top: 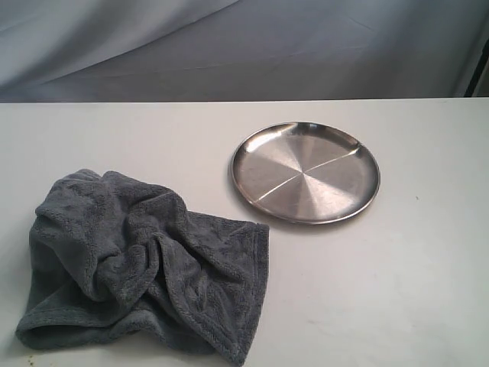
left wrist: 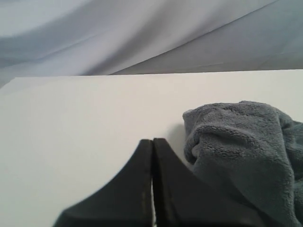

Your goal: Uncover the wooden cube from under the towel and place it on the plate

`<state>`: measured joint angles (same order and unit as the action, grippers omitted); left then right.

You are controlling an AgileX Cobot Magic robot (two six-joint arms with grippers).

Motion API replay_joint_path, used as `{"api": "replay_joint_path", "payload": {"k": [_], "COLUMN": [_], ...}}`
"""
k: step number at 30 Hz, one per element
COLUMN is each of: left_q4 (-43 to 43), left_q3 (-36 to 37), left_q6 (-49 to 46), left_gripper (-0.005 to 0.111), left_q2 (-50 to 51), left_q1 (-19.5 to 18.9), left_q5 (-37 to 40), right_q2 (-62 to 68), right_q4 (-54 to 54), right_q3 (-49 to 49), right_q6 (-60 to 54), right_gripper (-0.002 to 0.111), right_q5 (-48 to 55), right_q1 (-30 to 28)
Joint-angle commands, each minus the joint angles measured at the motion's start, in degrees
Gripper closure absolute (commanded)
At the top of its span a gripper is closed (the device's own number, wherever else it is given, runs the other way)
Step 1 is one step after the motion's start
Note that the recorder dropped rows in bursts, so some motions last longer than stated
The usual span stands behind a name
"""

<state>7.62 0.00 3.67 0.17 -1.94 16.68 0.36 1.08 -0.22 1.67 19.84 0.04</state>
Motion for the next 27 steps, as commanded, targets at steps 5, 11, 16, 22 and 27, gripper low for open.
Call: {"api": "replay_joint_path", "payload": {"k": [5, 11, 16, 22, 27], "left_q4": [-1.3, -1.2, -1.2, -1.2, -1.2], "left_q3": [0.0, 0.0, 0.0, 0.0, 0.0], "left_q6": [0.7, 0.8, 11.5, 21.8, 21.9], "left_gripper": [0.106, 0.106, 0.106, 0.106, 0.106], "left_q2": [-0.2, -0.2, -0.2, -0.2, -0.2], "left_q1": [0.3, 0.3, 0.3, 0.3, 0.3], "left_q5": [-13.7, -25.6, -32.0, -46.1, -58.9], "right_q2": [-0.4, -0.4, -0.4, -0.4, -0.4], "right_q4": [0.3, 0.3, 0.3, 0.3, 0.3], "right_q3": [0.2, 0.2, 0.2, 0.2, 0.2], "right_q6": [0.1, 0.1, 0.1, 0.1, 0.1], "right_gripper": [0.108, 0.108, 0.108, 0.108, 0.108], "right_q5": [-0.2, -0.2, -0.2, -0.2, -0.2], "right_q1": [0.2, 0.2, 0.2, 0.2, 0.4]}}
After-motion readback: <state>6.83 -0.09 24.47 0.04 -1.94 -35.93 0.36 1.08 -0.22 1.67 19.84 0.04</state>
